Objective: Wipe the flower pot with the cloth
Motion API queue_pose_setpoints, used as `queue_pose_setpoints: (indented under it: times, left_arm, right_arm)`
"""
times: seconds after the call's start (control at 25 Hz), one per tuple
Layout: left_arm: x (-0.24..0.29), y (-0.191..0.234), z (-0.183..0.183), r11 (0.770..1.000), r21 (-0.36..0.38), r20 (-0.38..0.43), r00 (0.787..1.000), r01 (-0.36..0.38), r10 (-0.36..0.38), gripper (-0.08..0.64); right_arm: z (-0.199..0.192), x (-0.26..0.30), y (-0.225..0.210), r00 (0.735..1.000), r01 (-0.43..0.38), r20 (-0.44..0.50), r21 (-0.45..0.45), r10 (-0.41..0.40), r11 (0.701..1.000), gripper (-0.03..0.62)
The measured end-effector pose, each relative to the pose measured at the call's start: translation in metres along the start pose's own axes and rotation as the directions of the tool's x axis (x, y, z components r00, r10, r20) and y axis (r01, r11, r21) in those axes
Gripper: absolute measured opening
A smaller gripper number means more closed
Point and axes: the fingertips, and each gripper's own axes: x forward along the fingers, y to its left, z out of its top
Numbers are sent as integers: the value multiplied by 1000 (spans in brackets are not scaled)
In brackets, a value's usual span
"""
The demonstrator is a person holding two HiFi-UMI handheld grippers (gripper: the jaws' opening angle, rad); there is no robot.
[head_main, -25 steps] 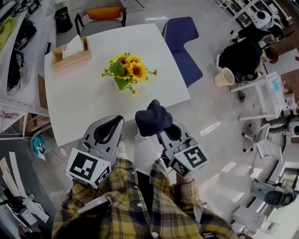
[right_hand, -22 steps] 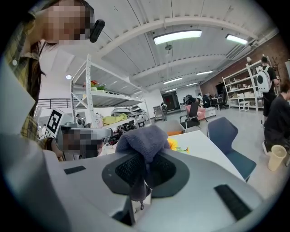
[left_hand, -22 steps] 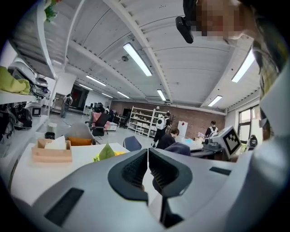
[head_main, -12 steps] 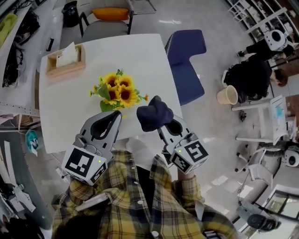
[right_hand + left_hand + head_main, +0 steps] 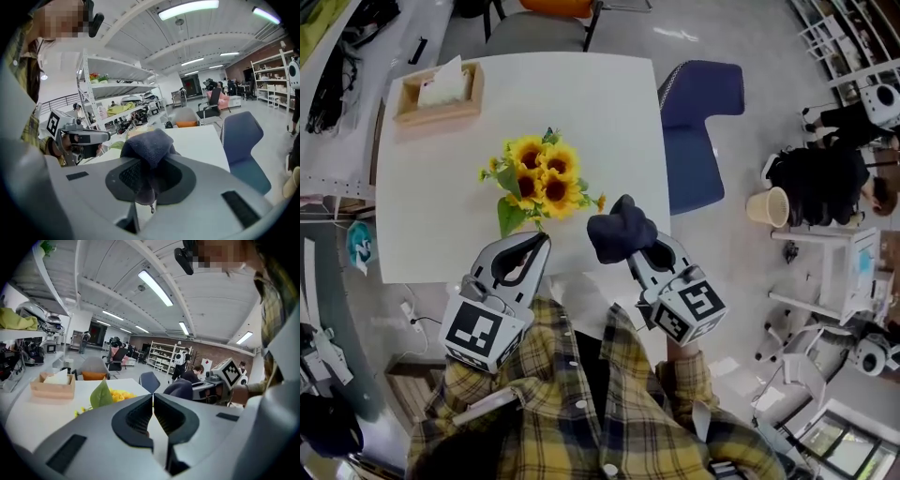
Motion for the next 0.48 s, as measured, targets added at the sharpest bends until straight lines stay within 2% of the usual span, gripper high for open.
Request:
queue_pose_setpoints:
  times: [0.32,0.48]
  left_arm:
    - [-4,33,-61,996,-30,-114,991,-79,75,17]
    - [-4,51,-95,996,-6,-163,983,-87,85,17]
  right_arm:
    - [-60,35,10,990,-30,-134,71,39,997,28]
    - [-88,57,6,985,-25,-166,124,45,992,28]
